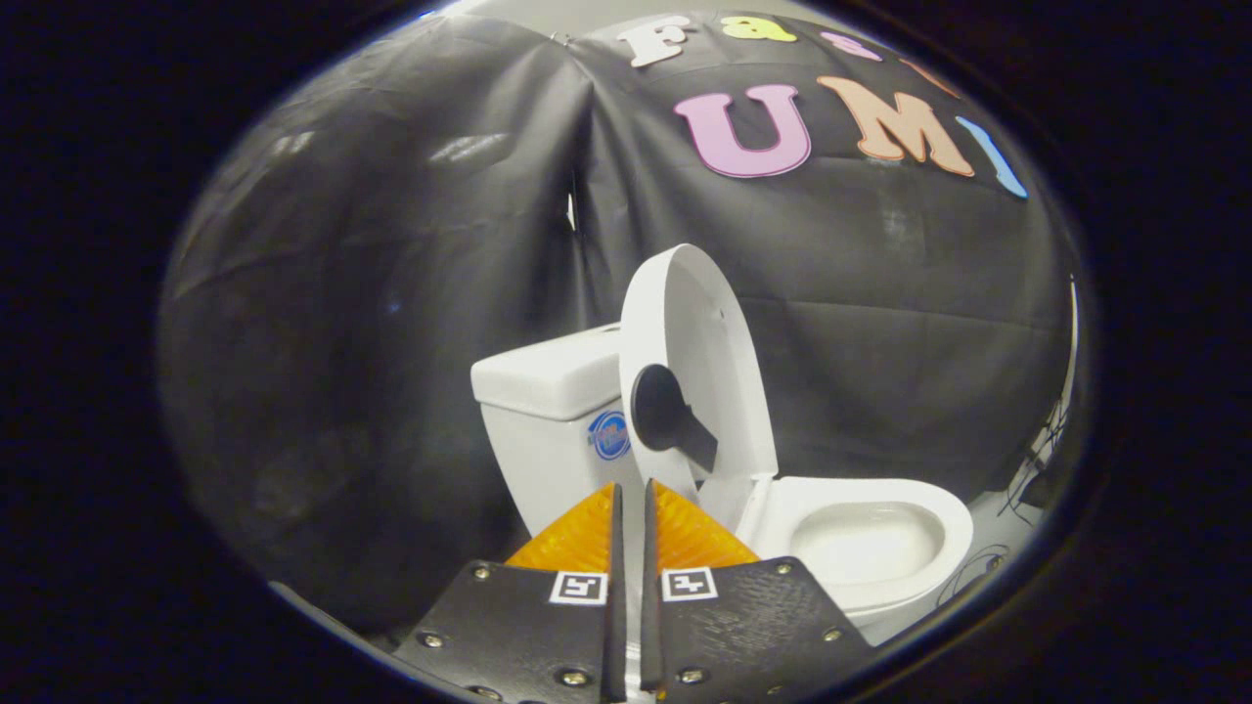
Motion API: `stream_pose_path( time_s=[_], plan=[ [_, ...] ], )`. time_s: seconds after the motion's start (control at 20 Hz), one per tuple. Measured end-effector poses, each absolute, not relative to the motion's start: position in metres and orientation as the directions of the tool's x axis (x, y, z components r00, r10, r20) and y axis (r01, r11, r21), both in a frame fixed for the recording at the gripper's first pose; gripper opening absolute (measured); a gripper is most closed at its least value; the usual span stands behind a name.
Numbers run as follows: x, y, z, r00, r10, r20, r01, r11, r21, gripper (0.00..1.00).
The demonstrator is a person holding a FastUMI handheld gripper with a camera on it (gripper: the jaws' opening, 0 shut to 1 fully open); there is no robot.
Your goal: Open the toilet lid.
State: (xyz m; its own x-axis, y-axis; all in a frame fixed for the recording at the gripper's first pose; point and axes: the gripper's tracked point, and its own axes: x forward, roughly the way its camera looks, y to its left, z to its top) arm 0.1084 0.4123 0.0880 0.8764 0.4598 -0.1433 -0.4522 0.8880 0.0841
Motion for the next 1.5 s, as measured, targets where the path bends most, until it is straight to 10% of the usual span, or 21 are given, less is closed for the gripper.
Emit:
stream_pose_path(
  time_s=[0.55,0.7,1.0,1.5],
  plan=[
    [0.062,0.338,0.071,0.900,0.401,-0.169,-0.386,0.915,0.116,0.25],
    [0.055,0.296,0.063,0.921,0.342,-0.185,-0.325,0.938,0.120,0.59],
    [0.040,0.213,0.064,0.962,0.222,-0.158,-0.216,0.975,0.053,0.94],
    [-0.011,0.114,0.061,0.984,0.167,-0.062,-0.163,0.984,0.074,0.94]
  ],
)
